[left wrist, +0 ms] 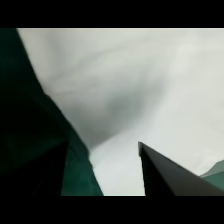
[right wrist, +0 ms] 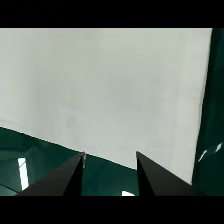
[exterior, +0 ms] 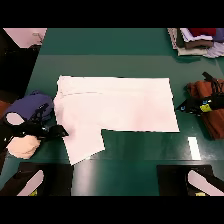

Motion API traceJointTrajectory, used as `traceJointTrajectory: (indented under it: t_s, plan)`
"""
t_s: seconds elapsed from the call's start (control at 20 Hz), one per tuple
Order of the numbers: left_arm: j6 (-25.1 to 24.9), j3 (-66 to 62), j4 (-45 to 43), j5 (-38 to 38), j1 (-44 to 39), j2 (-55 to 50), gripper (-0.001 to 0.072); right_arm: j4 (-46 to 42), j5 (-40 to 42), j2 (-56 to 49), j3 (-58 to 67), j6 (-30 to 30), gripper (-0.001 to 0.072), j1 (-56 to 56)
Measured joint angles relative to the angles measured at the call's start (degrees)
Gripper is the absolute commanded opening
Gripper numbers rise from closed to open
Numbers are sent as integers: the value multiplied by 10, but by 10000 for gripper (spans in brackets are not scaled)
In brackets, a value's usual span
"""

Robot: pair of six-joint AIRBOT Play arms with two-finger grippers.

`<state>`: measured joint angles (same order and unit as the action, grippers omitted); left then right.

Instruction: Fold the shirts.

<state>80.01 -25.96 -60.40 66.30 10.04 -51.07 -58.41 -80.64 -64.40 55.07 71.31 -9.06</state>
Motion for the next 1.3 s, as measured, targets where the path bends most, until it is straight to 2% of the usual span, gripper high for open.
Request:
traceJointTrajectory:
  t_s: [0.15, 0.4, 0.45, 0.5, 0.55, 0.85, 1.05, 1.3]
  plan:
    - [-4, 8, 26, -23, 0, -1, 530, 2, -1, 12, -3, -2, 386, -1]
    - [-8, 13, 41, -6, 0, -2, 529, 1, -5, 18, -3, -4, 386, -1]
    - [-8, 13, 41, 0, 0, -2, 433, 0, -5, 19, -3, -4, 386, -1]
    - [-8, 13, 41, 5, 0, -2, 199, 0, -5, 19, -3, -4, 386, -1]
    - [-9, 13, 41, 8, 0, -2, 20, 0, -6, 19, -3, -4, 386, -1]
    - [-9, 12, 53, -7, 0, 1, 22, -12, -21, 19, -11, -5, 386, -21]
    - [-17, 6, 59, -3, 0, 5, 23, -24, -32, 14, -71, -10, 386, -95]
    - [-24, 4, 68, -6, 0, 6, 23, -17, -25, -49, -148, -36, 373, -189]
